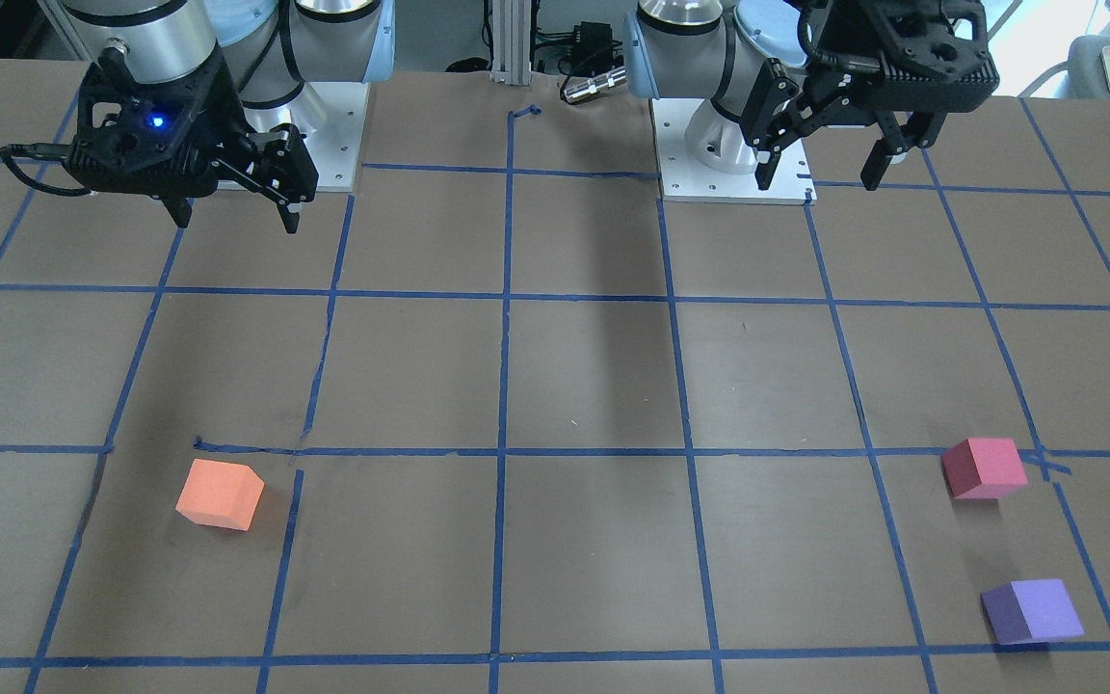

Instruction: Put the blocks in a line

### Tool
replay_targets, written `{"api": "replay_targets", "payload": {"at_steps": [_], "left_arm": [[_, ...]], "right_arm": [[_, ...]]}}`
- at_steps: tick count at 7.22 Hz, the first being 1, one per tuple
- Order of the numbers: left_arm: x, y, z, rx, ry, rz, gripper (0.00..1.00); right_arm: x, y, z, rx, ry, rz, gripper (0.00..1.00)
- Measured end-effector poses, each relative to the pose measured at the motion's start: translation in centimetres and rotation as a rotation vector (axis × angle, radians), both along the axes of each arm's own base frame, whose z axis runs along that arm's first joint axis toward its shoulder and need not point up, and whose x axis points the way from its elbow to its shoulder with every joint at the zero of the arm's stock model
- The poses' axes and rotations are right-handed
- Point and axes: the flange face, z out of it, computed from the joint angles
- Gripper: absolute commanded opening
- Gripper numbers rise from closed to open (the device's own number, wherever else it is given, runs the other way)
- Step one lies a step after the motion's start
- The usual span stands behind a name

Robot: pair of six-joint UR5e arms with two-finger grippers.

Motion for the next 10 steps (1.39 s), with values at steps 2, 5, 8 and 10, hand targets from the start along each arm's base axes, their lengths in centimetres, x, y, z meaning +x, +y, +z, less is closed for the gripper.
{"api": "replay_targets", "payload": {"at_steps": [2,5,8,10], "left_arm": [[-0.3,0.2,-0.3,0.005,-0.001,-0.010,1.00],[-0.5,0.6,0.1,-0.003,-0.007,-0.024,1.00],[-0.5,0.9,0.6,-0.014,-0.011,-0.027,1.00],[-0.5,0.9,0.5,-0.012,-0.015,-0.027,1.00]], "right_arm": [[0.1,-0.1,-0.1,-0.003,-0.005,-0.002,1.00],[0.0,-0.2,-0.3,0.000,-0.007,-0.009,1.00],[-0.1,-0.4,-0.5,0.003,-0.007,-0.008,1.00],[-0.5,-0.7,-0.7,0.007,-0.003,-0.019,1.00]]}}
